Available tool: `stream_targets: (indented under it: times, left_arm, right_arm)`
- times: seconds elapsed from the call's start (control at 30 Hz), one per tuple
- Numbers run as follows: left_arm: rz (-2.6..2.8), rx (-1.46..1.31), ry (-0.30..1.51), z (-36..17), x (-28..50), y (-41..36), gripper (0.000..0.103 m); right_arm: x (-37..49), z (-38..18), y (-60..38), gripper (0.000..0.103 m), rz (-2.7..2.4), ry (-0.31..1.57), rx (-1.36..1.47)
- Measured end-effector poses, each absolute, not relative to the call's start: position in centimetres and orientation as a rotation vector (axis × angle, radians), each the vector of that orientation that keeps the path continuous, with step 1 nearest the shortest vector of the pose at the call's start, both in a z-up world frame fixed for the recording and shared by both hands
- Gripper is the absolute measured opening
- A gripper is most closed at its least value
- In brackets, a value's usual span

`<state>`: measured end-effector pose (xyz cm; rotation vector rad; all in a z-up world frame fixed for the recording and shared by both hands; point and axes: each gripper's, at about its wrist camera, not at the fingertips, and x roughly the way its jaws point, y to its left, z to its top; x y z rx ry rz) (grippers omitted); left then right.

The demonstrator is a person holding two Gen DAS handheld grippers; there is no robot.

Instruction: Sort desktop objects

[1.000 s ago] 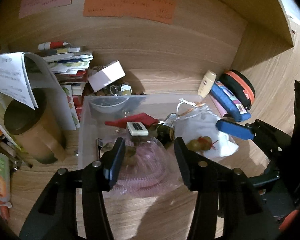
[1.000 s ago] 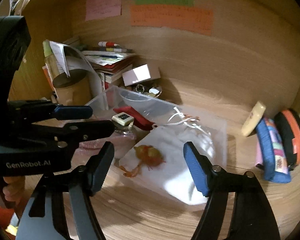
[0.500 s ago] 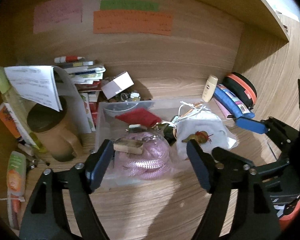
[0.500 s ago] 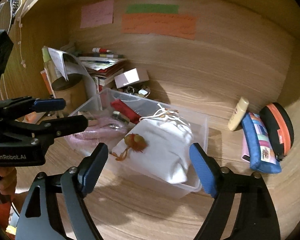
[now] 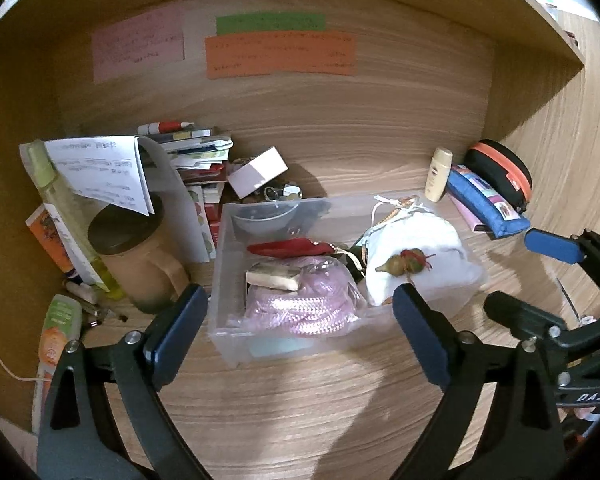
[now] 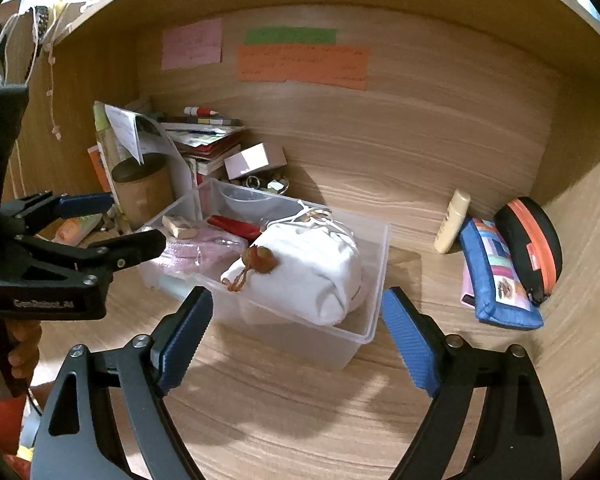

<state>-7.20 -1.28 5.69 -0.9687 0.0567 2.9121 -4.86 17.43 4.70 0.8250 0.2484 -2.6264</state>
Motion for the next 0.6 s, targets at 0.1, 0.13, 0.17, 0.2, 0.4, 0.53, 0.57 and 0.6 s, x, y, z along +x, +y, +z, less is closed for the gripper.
stream_targets:
  times: [0.1, 0.13, 0.17, 0.2, 0.4, 0.53, 0.57, 0.6]
  left_arm:
    - [2.911, -0.969, 0.059, 5.6, -7.0, -1.1, 0.095]
    - [2.909, -0.97, 0.06, 5.5, -6.9, -1.1, 0.095]
    - [2.909, -0.973, 0.06, 5.4, -6.9, -1.1, 0.095]
    - [2.91, -0.976, 0.062, 5.3, -6.9, -1.1, 0.095]
    - [2.911, -0.991, 0.062, 5.0, -6.8, -1.0, 0.095]
    - [2.91, -0.995, 0.067, 4.9, -6.9, -1.0, 0.095]
    - [2.911, -0.995, 0.07, 4.9, -6.9, -1.0, 0.095]
    - [2.911, -0.995, 0.071, 4.9, -6.9, -1.0, 0.095]
  right_arm:
    - [-4.6, 4.7, 17.9, 0.097, -2.633, 0.222, 0.824]
    - [-4.5, 4.7, 18.1, 0.1, -2.637, 0.217, 0.819]
    - [-4.4, 4.7, 18.1, 0.1, -2.641, 0.214, 0.814]
    - [-4.3, 4.8, 18.2, 0.1, -2.645, 0.214, 0.811]
    - [-4.2, 4.8, 18.6, 0.1, -2.647, 0.203, 0.811]
    - [-4.2, 4.7, 18.6, 0.1, -2.643, 0.202, 0.815]
    - [-4.1, 4.7, 18.6, 0.1, -2.644, 0.204, 0.815]
    - [-4.1, 4.7, 18.6, 0.1, -2.645, 0.205, 0.814]
